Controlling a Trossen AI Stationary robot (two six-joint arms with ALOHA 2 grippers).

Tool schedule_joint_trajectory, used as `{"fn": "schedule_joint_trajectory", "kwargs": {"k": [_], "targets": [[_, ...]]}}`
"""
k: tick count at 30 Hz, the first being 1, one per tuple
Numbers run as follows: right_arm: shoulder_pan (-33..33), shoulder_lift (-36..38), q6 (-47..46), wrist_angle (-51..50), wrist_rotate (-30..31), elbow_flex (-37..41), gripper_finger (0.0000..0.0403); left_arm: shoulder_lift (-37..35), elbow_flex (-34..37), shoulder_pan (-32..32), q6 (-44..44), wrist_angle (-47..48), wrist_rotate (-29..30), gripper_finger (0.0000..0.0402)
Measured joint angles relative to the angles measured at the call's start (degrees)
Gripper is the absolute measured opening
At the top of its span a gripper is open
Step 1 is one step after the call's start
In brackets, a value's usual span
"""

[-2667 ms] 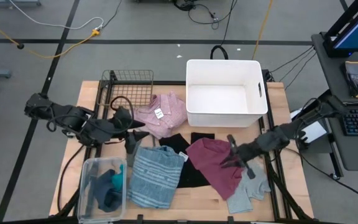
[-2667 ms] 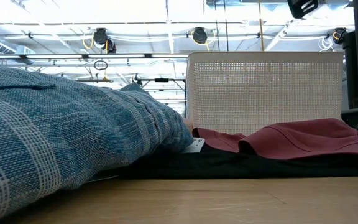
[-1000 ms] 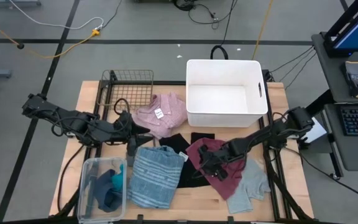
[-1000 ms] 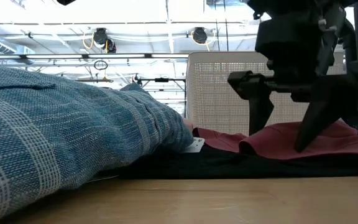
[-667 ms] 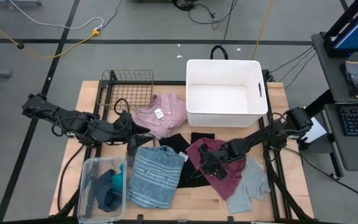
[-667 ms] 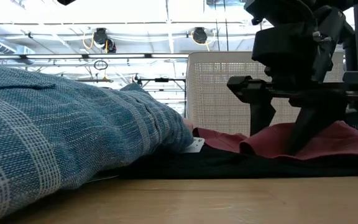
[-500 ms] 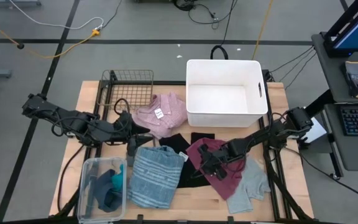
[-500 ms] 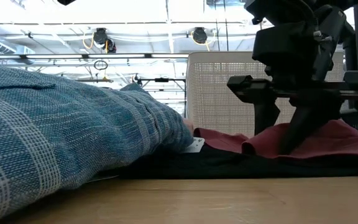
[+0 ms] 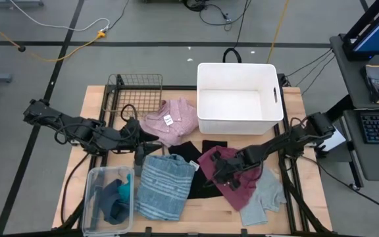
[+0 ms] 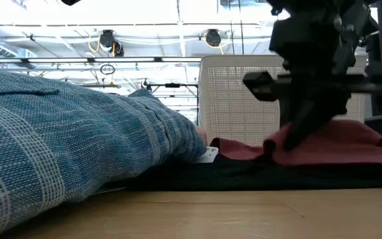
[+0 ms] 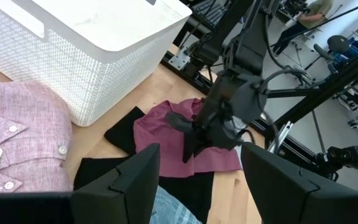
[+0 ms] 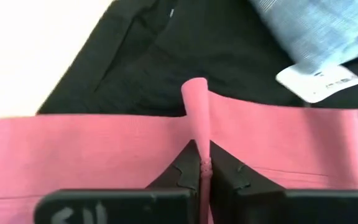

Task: Pick & Place Cloths
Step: Put the pink underwear into the gold wire basket

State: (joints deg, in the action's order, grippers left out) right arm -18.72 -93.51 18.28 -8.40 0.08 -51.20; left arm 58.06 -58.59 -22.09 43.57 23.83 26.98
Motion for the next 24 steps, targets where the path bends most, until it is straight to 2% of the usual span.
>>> {"fn": "schedule_joint_trajectory", "kwargs": {"k": [14, 21, 24], "targets": [[-0.02, 16.69, -7.26, 0.49, 1.80, -0.02, 0.0002, 0.02, 0.00, 0.00, 0.25, -0.13, 0.02, 0.0230], [-0.02, 26.54, -10.98, 4.99, 1.84, -0.21, 0.0001, 0.16, 0.00, -0.01, 4.15, -0.15, 0.00, 0.0230], [-0.02, 28.92, -12.74, 5.13, 2.76, -2.80, 0.0001, 0.66, 0.00, 0.00, 5.70, -0.17, -0.02, 0.0230]]}}
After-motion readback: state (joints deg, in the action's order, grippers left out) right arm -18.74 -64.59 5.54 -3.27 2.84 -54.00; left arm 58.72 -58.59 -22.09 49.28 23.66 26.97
